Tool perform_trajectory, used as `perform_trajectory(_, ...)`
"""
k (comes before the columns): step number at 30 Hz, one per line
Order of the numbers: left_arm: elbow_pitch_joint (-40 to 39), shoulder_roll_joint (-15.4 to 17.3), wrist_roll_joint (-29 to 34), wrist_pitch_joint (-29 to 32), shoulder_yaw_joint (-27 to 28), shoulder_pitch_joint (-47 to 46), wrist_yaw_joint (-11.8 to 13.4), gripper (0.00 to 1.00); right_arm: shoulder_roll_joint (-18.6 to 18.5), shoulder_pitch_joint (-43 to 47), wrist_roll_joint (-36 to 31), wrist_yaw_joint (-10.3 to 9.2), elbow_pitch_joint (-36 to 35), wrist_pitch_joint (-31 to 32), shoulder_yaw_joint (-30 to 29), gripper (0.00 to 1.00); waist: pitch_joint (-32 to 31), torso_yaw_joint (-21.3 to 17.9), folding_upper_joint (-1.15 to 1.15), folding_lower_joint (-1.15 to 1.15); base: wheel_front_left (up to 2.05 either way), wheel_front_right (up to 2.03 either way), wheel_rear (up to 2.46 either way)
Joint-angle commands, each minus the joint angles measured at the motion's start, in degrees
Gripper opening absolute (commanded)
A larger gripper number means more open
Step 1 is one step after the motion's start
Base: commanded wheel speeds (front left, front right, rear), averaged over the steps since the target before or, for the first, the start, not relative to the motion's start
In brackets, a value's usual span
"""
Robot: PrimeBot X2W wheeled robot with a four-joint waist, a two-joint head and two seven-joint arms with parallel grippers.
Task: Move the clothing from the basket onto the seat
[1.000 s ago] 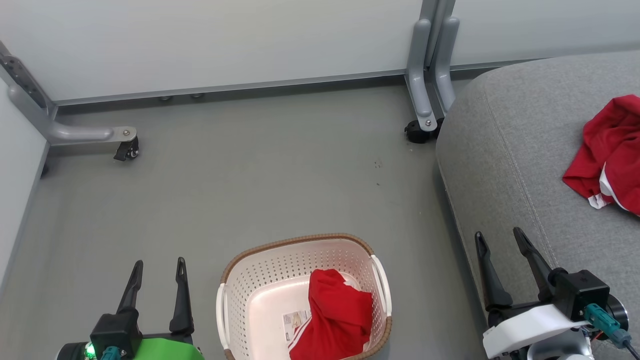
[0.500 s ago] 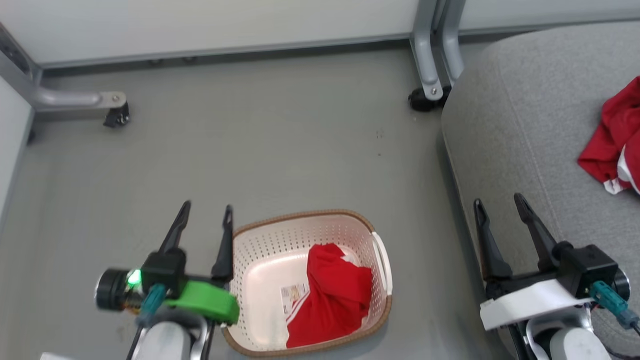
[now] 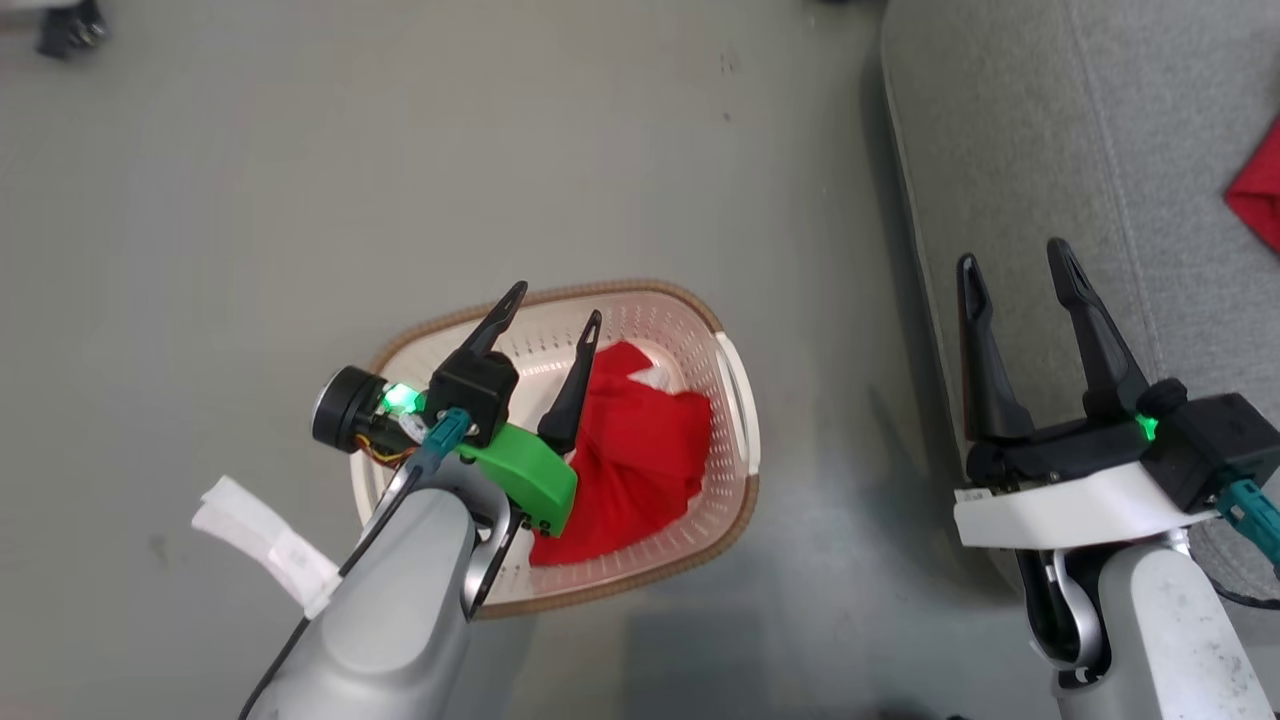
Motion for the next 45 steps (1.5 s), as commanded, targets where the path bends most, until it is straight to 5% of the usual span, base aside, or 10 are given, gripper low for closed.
perform_trajectory(1,1.52,0.38,-0.28,-0.02,-0.61,-2.06,0.04,1.0,-0.02,-1.48,0.69,0.0,0.02,-0.71,0.46,1.0,10.37,-5.15,0.0,-0.01,0.0,0.0,0.0)
perform_trajectory(16,27.03,3.12,-1.44,1.44,-2.1,-16.5,-0.93,1.0,0.01,-9.29,7.27,0.0,4.17,-4.08,6.09,1.0,23.81,-14.63,0.0,-0.01,0.0,0.0,0.0)
perform_trajectory(26,34.01,7.11,-2.7,3.28,-1.33,-21.64,-1.05,1.0,0.03,-11.16,10.82,0.0,4.45,-4.12,9.02,1.0,27.58,-18.85,0.0,-0.01,0.0,0.0,0.0)
perform_trajectory(36,37.52,7.32,-5.17,6.9,-0.85,-23.24,-1.88,1.0,0.0,-11.75,12.54,0.0,4.94,-4.13,10.06,1.0,28.57,-20.2,0.0,-0.01,0.0,0.0,0.0)
perform_trajectory(37,37.8,7.1,-5.39,7.71,-0.94,-23.3,-1.99,0.73,0.0,-11.79,12.59,0.0,4.99,-4.14,10.1,1.0,28.57,-20.21,0.0,-0.01,0.0,0.0,0.0)
perform_trajectory(39,38.08,6.99,-5.73,8.53,-1.09,-23.46,-2.0,0.0,-0.01,-11.87,12.56,0.0,5.05,-4.14,10.12,1.0,28.57,-20.22,0.0,-0.01,0.0,0.0,0.0)
perform_trajectory(45,38.63,7.21,-5.87,9.42,-1.81,-23.52,-1.76,0.0,-0.01,-12.36,11.84,0.0,5.04,-4.14,9.59,1.0,28.06,-20.38,0.0,-0.01,0.0,0.0,0.0)
